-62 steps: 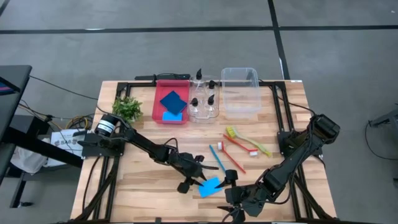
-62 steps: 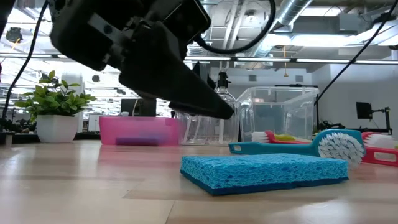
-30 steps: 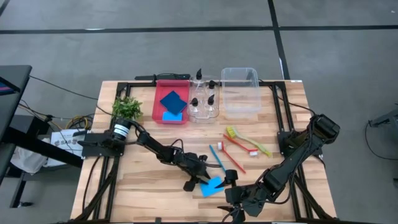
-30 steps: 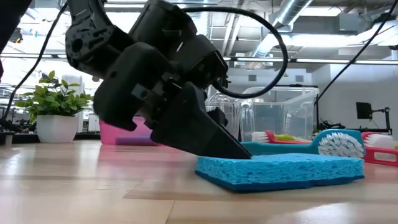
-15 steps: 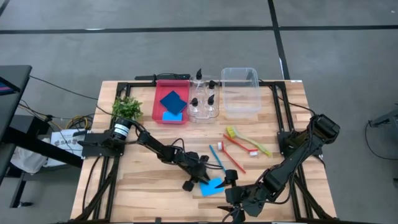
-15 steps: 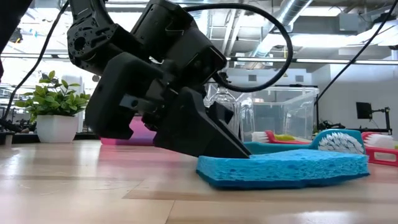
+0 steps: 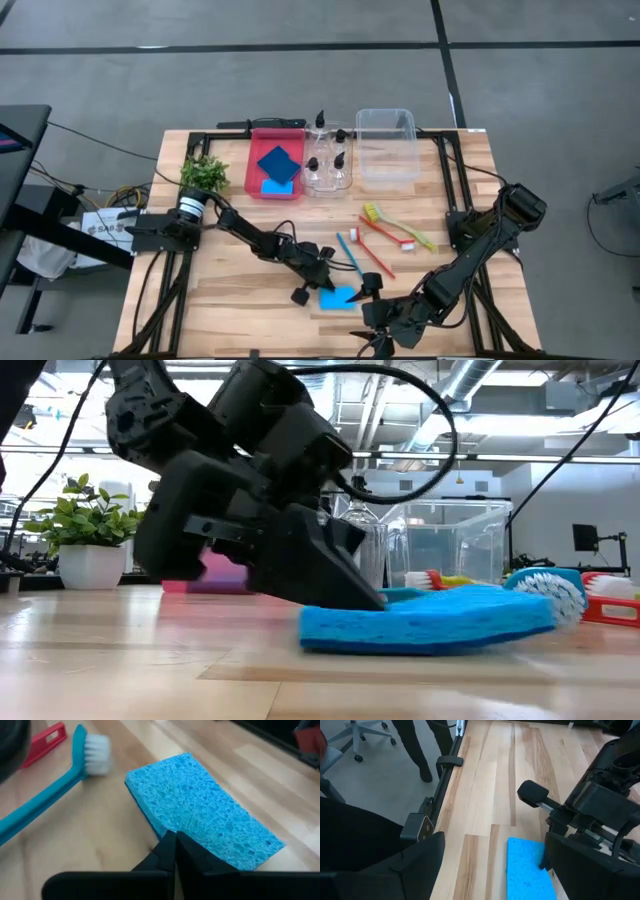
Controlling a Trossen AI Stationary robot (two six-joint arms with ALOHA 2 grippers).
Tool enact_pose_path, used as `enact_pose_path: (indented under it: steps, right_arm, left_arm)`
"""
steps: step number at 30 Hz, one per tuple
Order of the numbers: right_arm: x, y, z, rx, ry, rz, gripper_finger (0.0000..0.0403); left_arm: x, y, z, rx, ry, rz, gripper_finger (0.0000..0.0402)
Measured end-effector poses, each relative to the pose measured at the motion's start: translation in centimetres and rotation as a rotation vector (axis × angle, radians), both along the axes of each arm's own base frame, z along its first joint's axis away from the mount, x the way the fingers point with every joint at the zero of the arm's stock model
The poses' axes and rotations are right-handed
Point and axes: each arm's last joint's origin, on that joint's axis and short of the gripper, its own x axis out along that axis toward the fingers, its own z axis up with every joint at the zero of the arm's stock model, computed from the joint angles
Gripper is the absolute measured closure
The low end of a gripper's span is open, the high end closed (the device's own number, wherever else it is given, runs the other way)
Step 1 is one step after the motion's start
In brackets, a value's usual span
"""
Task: Pick & Place Kitchen Sink Supplies
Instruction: Put the blue sponge into the pink bin
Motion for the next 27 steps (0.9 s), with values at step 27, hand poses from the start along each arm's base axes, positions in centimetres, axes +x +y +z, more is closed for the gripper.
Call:
enact_pose_path:
  steps: [27]
  right_arm:
    - [0.0, 0.0, 0.0, -0.006, 0.004, -0.002, 0.0065]
  left_arm:
    - [-10.0, 2.7, 6.2, -0.018, -0.129, -0.006, 0.0394]
